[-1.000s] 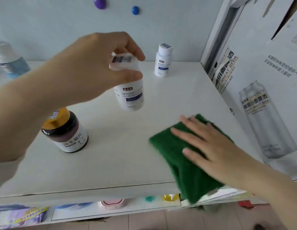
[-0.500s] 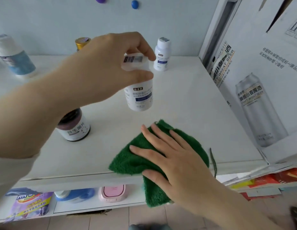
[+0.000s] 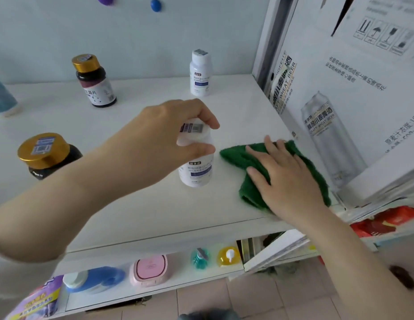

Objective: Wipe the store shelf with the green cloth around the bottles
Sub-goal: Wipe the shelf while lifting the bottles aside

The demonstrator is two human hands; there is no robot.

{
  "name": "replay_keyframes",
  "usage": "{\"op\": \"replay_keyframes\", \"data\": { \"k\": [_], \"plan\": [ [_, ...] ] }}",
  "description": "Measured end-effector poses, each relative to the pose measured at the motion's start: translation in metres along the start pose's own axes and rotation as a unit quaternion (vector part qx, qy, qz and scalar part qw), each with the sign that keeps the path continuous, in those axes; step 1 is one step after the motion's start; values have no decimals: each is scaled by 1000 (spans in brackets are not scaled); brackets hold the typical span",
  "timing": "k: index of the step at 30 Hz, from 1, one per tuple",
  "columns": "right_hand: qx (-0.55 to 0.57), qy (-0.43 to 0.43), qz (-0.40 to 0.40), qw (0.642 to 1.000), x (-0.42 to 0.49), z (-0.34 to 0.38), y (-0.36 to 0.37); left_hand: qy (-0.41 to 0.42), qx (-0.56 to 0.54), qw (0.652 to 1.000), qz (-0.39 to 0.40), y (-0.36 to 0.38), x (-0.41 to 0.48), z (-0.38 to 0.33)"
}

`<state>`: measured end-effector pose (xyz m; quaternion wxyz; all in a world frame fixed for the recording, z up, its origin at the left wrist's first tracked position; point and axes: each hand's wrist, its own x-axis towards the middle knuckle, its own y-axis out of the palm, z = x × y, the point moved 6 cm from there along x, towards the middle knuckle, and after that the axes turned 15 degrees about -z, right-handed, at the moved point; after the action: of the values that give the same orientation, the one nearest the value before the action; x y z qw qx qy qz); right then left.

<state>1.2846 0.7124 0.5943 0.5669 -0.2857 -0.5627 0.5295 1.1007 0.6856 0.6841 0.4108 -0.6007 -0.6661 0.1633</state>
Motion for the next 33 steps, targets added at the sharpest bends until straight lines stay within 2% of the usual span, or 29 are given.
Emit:
{"op": "replay_keyframes", "data": {
  "k": [2, 3, 7, 10, 18, 22, 24, 27, 29, 33],
  "plan": [
    [23, -66, -7, 998, -31, 20, -6, 4, 2, 1000, 5, 2, 2, 0],
    [32, -72, -2, 997, -42, 23, -8, 6, 3, 1000, 9, 4, 2, -1],
    [24, 3, -5, 1000, -18, -1, -6, 8, 5, 1000, 18, 12, 1, -7],
    [1, 51, 25, 998, 29, -19, 10, 27, 26, 999, 22, 18, -5, -13],
    [24, 15, 61, 998, 102, -13, 34, 32, 9, 999, 35, 23, -3, -13],
    [30, -45, -27, 998, 100, -7, 22, 13, -35, 999, -39, -8, 62, 0],
    [8, -68, -30, 997, 105, -4, 26, 21, 19, 997, -67, -13, 114, 12],
    [0, -33, -42, 999, 126, -10, 34, -5, 130, 991, -31, 9, 176, 42],
    [1, 10, -61, 998, 147, -18, 41, -23, 158, 987, 1, 26, 194, 63],
    [10, 80, -55, 995, 204, -26, 59, -45, 98, 994, 27, 39, 206, 86]
  ]
}}
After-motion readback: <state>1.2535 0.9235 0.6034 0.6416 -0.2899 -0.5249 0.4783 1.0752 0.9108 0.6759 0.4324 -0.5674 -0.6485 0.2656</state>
